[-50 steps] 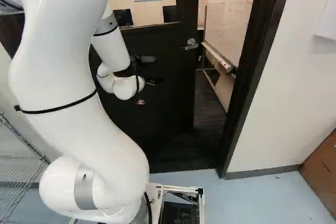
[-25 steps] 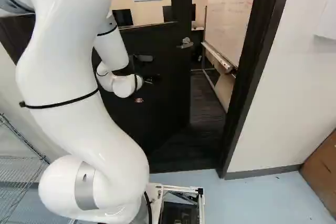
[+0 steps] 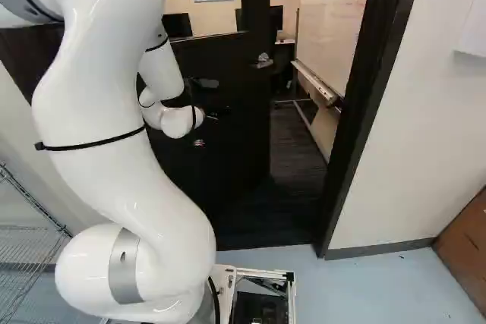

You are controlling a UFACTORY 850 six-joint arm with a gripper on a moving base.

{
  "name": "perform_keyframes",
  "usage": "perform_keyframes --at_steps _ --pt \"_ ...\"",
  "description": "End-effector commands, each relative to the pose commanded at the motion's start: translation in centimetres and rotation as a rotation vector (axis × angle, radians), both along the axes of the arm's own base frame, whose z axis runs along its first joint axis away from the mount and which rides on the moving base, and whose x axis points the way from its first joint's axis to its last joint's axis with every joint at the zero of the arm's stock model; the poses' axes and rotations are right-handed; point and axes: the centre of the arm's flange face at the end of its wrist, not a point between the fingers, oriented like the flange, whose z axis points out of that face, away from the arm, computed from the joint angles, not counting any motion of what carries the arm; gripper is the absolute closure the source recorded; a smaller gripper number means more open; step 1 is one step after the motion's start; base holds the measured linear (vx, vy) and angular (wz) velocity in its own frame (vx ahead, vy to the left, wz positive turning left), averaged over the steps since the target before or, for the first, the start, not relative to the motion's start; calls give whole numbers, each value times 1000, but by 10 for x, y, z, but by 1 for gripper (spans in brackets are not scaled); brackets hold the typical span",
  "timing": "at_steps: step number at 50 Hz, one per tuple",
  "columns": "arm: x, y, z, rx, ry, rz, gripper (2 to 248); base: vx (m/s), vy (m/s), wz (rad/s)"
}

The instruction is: Open the door and move inside

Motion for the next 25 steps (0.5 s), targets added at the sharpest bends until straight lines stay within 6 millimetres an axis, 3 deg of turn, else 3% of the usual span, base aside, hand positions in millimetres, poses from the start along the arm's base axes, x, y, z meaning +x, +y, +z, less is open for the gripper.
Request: perform_keyframes --at_steps 25 --pt "18 18 -2 17 -6 -6 3 0 0 0"
